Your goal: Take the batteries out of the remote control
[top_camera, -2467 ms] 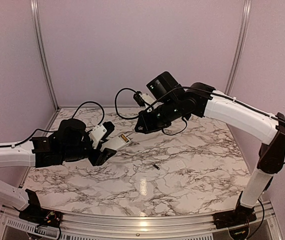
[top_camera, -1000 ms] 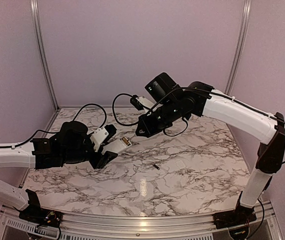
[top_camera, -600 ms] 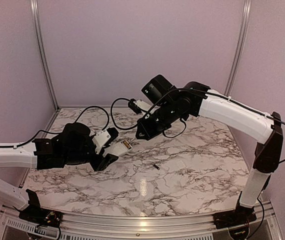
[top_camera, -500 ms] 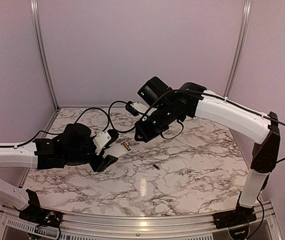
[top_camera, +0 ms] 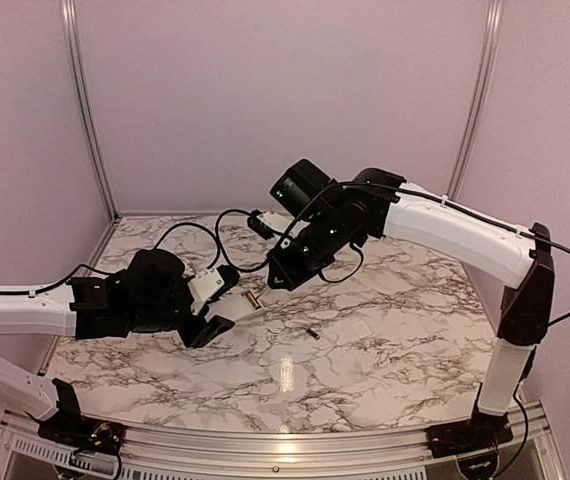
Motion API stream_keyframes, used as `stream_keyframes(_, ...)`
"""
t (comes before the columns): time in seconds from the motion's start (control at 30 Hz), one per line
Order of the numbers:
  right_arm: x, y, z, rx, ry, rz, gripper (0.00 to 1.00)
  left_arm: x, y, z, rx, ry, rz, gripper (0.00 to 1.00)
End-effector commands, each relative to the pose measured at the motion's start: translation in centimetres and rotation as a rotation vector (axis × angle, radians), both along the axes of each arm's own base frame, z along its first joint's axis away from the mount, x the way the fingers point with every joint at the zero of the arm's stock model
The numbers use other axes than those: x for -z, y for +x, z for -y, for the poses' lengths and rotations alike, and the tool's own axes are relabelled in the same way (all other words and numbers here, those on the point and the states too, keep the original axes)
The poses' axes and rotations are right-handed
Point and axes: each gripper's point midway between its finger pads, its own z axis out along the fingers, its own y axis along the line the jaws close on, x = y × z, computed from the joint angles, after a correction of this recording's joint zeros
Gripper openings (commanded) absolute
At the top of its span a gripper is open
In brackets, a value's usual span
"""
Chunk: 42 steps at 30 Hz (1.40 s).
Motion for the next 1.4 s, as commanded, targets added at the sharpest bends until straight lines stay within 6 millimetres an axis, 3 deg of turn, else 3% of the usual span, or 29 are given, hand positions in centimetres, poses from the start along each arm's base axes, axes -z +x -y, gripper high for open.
stream_keyframes(0.0,2.3,-0.9,-0.1,-0.052,-0.072,-0.055,0.00,-4.4,0.1,1.5,0.068,-0.082,0.106,0.00)
stream_keyframes(0.37,2.5,-0.6,-0.9,-0.008,-0.064,-0.093,0.00,-6.3,-0.3,0.5,0.126,-0.017,0.216,0.00)
stream_keyframes(0.73,2.3,0.6,-2.7,0.018,-0.046,-0.092,0.00,-6.0,0.8,2.2,0.102,-0.033,0.178,0.00)
stream_keyframes(0.93,1.9,0.6,-1.6,0.033,-0.052,-0.084,0.00,-4.1,0.5,1.2,0.086,-0.009,0.161,0.00)
stream_keyframes(1.13,-0.4,0.7,-0.4,0.036,0.020,-0.098,0.00,-2.4,-0.8,-0.5,0.085,-0.061,0.181,0.00)
stream_keyframes(1.37,-1.8,0.3,2.7,0.068,0.083,-0.136,0.00,0.4,-2.1,-1.2,0.075,-0.173,0.144,0.00)
